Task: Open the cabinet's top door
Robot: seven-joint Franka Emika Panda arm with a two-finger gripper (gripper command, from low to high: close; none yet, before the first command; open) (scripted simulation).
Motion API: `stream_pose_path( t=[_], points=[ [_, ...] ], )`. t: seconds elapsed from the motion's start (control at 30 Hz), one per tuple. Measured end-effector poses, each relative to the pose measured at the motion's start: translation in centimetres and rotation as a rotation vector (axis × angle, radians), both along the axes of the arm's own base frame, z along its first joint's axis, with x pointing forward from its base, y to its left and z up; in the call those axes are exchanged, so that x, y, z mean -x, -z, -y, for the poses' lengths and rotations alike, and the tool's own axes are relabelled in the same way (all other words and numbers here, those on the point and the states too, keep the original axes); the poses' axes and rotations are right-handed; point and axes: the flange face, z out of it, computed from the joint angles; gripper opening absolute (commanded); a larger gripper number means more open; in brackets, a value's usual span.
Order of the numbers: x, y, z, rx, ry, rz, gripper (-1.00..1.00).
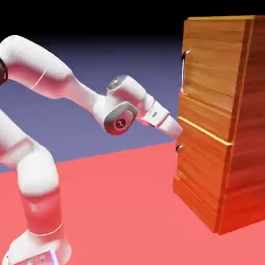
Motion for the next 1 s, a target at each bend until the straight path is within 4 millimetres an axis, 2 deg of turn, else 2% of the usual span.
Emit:
stream_pose_path(
  t=[0.53,1.0],
  points=[
    [0.2,-7.6,2.6,-0.031,0.049,0.218,0.00],
    [1.2,-11.3,1.9,-0.038,0.069,0.406,0.00]
  ],
)
